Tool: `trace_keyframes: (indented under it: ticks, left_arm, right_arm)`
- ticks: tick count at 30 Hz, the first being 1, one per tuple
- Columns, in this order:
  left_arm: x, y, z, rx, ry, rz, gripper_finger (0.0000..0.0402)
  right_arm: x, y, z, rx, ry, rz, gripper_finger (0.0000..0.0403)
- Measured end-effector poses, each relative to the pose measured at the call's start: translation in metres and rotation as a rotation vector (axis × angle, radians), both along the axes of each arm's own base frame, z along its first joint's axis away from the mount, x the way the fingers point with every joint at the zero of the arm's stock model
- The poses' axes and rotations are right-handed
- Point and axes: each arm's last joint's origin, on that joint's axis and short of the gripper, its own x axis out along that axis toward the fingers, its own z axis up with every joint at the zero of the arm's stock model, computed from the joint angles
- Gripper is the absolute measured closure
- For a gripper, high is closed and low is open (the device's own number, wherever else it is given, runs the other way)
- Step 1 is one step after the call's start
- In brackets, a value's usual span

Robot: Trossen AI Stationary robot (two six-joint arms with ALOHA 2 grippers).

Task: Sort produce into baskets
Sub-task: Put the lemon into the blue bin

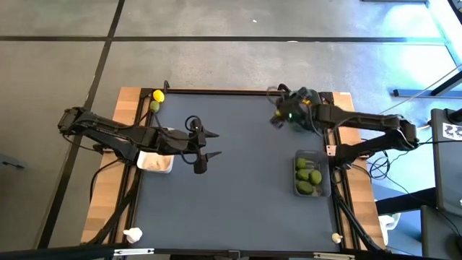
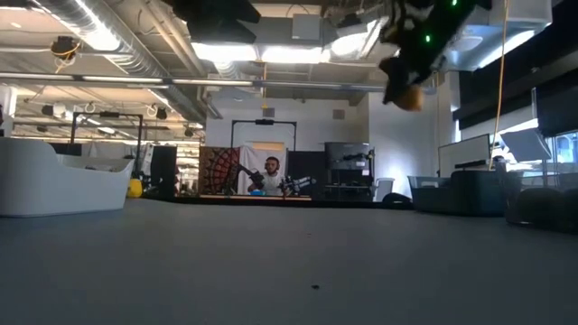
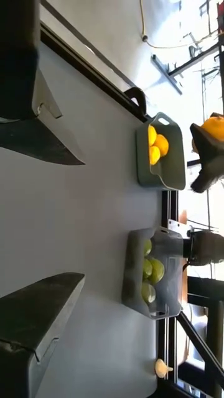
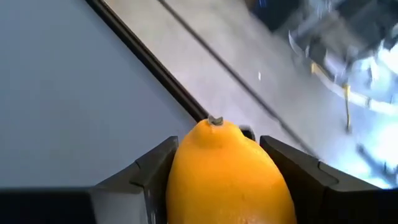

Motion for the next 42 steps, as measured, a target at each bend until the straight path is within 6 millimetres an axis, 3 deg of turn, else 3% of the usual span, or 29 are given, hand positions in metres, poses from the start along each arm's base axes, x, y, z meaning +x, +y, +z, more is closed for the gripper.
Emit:
trace_keyframes:
  ticks: [8, 15, 30, 42]
  left_arm:
    - [0.0, 0.0, -0.001, 0.023, 0.012, -0.009, 0.0107]
    - [-0.001, -0.003, -0.002, 0.024, 0.025, -0.02, 0.0107]
    - [-0.002, -0.004, -0.003, 0.025, 0.041, -0.022, 0.0107]
    - [-0.003, -0.003, -0.005, 0.032, 0.057, -0.024, 0.0107]
  right_arm:
    - [-0.027, -0.053, -0.012, 0.181, -0.013, -0.158, 0.0185]
    - [-0.053, -0.079, -0.048, 0.283, 0.003, -0.274, 0.0185]
    - [-0.075, -0.07, -0.102, 0.459, -0.018, -0.431, 0.0184]
    - [-0.084, -0.062, -0.13, 0.486, -0.03, -0.48, 0.0184]
